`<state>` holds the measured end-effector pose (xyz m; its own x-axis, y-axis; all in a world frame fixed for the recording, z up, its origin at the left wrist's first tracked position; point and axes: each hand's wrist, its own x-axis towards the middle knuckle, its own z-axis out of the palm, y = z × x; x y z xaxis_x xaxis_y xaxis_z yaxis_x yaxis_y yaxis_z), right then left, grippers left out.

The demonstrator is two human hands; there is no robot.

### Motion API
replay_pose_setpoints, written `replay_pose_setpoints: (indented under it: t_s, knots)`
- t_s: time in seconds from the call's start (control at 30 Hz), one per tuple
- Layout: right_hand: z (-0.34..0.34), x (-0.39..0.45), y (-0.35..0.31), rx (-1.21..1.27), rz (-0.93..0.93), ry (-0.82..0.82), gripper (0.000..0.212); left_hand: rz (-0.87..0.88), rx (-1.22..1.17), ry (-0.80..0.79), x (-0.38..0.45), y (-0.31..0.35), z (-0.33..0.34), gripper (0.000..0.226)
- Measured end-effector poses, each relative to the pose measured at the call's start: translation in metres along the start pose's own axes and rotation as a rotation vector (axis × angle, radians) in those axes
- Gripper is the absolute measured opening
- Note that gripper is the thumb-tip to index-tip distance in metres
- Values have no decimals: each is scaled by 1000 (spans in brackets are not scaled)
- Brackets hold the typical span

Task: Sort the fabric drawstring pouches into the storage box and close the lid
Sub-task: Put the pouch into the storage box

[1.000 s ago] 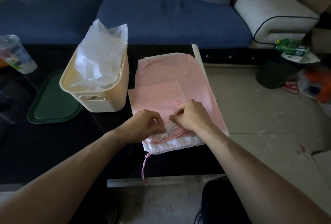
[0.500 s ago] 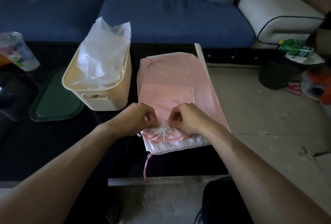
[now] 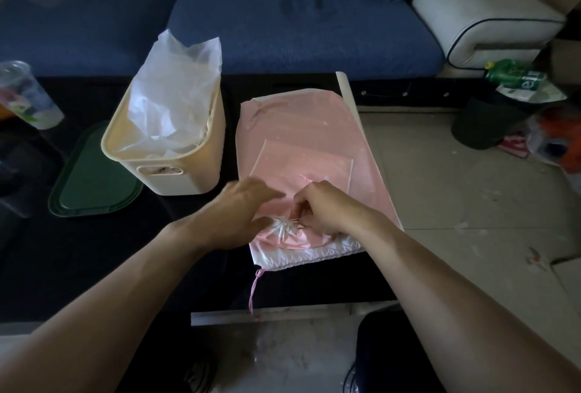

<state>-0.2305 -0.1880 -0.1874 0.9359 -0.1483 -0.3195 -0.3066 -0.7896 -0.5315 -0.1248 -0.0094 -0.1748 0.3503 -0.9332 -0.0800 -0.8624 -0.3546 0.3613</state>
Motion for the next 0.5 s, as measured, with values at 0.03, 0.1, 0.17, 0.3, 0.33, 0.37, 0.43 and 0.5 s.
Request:
replay_pose_setpoints:
  t_s: [0.03,0.1,0.17,0.3,0.33,0.37,0.43,0.5]
  knots:
    - [-1,0,0,0,-1,5,25,-34,-31,-95,2,-1,2,38]
    - [0,1,2,4,5,23,22,-100,-48,-149,6,0,1,29]
    - [-2,1,1,18,12,94,15,-136,1,-131,9,2,-1,25]
    - [-16,-10,-8,-33,39,225,28,-187,-27,-131,11,7,4,22]
    - [-19,-14,-11,-57,84,164,30,-195,-38,-119,12,8,5,22]
    - [-19,-16,-13,-73,147,78,29,-198,-52,-100,12,8,7,21]
    - [-13,-17,-13,-152,261,-20,38,-208,-78,-74,13,7,10,19]
    - [-8,-13,-9,-177,284,4,46,-247,-107,-52,13,8,16,16]
